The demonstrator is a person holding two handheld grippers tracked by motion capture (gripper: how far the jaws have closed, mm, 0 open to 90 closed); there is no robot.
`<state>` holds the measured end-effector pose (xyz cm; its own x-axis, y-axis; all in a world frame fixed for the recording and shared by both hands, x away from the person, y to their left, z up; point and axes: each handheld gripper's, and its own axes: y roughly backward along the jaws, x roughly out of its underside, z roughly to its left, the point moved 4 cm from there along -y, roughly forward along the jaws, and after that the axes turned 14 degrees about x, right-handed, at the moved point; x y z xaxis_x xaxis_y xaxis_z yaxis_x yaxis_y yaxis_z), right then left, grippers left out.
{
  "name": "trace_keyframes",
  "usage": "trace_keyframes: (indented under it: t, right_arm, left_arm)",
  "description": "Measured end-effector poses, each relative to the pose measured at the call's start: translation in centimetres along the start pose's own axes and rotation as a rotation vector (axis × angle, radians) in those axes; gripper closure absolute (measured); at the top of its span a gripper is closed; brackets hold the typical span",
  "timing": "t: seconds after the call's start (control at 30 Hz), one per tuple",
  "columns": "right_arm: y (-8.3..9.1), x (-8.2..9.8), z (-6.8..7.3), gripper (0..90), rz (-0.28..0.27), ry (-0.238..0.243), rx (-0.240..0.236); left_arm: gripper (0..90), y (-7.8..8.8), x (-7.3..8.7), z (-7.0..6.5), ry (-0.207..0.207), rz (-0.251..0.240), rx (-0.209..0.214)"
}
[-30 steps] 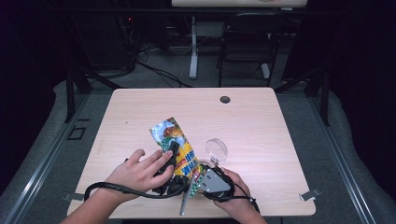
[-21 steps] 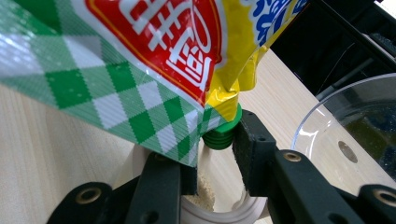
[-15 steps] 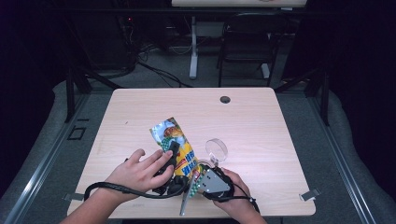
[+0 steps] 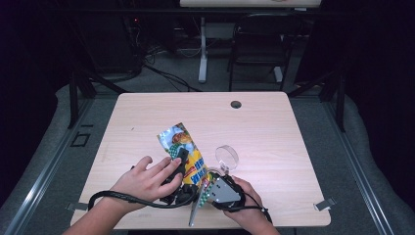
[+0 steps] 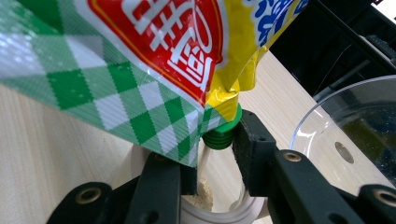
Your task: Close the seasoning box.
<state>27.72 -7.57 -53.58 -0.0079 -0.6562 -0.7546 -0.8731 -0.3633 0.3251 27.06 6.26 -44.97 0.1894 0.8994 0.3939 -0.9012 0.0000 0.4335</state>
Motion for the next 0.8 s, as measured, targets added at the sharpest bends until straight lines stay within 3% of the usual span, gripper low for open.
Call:
trace_keyframes:
  t: [0.8]
  right_arm:
    - [0.02,-0.07,0.15,71.8,-0.002,0.029,0.013]
  left_arm:
    - [73.5,0.04,-0.07,0.13,-0.003,-0.002,-0.003]
